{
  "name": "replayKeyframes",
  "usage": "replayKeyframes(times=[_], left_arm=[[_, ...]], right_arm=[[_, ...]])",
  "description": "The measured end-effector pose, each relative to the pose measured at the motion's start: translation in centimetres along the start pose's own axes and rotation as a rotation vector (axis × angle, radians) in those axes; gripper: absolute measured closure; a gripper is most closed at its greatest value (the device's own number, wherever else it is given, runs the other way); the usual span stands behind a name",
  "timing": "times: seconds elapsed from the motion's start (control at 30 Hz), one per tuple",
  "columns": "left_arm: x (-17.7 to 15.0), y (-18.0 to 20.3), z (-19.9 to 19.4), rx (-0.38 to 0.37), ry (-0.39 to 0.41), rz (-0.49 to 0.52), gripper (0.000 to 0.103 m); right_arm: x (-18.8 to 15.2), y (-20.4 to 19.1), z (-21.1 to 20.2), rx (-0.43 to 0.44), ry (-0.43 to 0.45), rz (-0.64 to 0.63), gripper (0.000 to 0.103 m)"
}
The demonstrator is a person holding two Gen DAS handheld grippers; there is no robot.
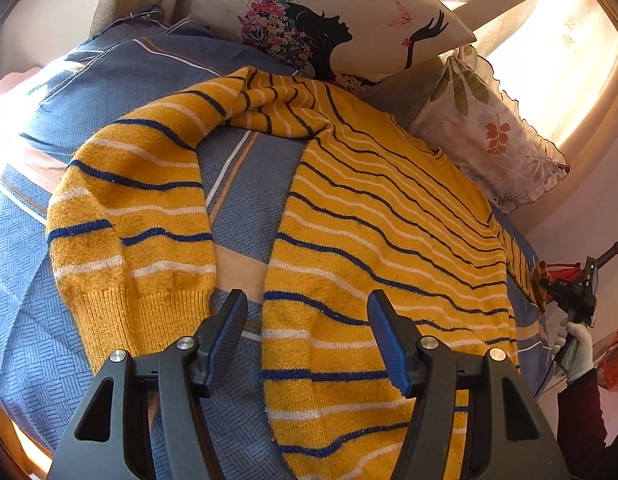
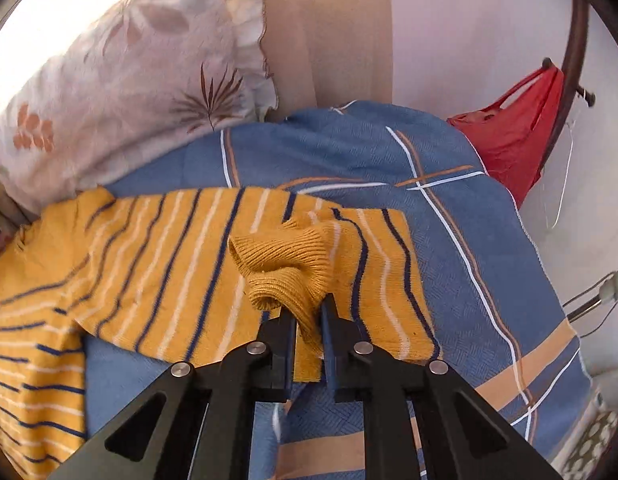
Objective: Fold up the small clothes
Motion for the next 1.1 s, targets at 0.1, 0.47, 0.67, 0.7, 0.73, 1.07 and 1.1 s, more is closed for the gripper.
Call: replayKeyframes(times=[0.1, 0.47, 0.67, 0.7, 0.73, 1.07, 1.1], left_arm=[[-0.1, 0.2, 0.4, -0.006, -0.009, 0.002, 0.042], [0.1, 0.3, -2.2, 0.032, 0.039, 0.007, 0.042], [-0.1, -1.0, -3.5, 0.08, 0.054, -0.017, 0.042], [-0.1, -1.1, -3.6, 0.081, 0.054, -0.019, 0.042], [-0.1, -1.1, -3.7, 0.083, 0.054, -0.018, 0.042], [-0.1, -0.3, -3.1, 0.071, 0.049, 0.001, 0.042], [0.0, -0.3, -3.4, 0.075, 0.059, 0.001, 0.042]], right_arm=[[1.9, -2.6, -2.1, 0.171, 0.029, 0.093, 0.091], [0.9, -29.6, -0.5, 0.77, -0.164, 0.034, 0.091], [-5.4, -41.2, 2.9, 0.817, -0.322, -0.092, 0.091], [-6.6, -42.2, 3.9, 0.804, -0.347, -0.109, 0.091], [-7.6, -43.0, 4.5, 0.79, -0.365, -0.127, 0.09], [-10.8, -47.5, 5.1, 0.87, -0.392, -0.264, 0.032], [-10.7, -47.7, 4.5, 0.887, -0.389, -0.281, 0.032]])
Point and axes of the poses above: each gripper's, at about its wrist camera, not at the fingertips, and z roughly the way its jaws point, y to its right, x to its top, the point moved 1 cm from there along z, roughly the way its jaws point, and after that the axes turned 12 degrees about y, right-handed, at the moved point
